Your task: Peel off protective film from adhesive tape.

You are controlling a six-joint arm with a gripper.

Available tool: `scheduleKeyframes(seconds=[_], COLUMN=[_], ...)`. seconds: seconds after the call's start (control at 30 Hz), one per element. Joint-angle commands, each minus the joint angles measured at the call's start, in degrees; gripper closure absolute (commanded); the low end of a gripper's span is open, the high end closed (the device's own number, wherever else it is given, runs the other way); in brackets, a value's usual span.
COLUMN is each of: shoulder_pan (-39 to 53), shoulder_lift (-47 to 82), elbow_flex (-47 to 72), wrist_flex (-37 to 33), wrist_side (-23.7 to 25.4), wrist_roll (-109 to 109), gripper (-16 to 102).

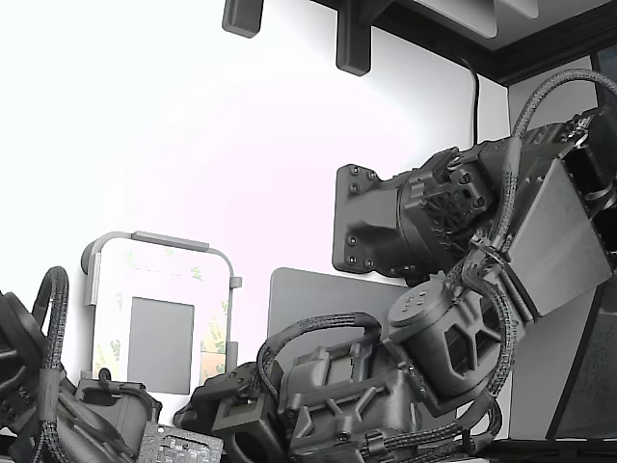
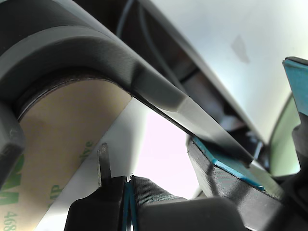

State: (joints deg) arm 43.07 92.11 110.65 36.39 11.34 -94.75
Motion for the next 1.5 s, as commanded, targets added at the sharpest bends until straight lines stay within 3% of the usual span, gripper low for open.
scheduleKeyframes(seconds=[0.0, 1.47], shoulder_pan=[-0.4, -1.7], shoulder_lift=[1.1, 1.8], elbow_flex=[-1.7, -0.4], wrist_flex=[0.0, 0.0], wrist_side=[0.1, -0.6], wrist_roll=[0.3, 0.9], gripper=[97, 97])
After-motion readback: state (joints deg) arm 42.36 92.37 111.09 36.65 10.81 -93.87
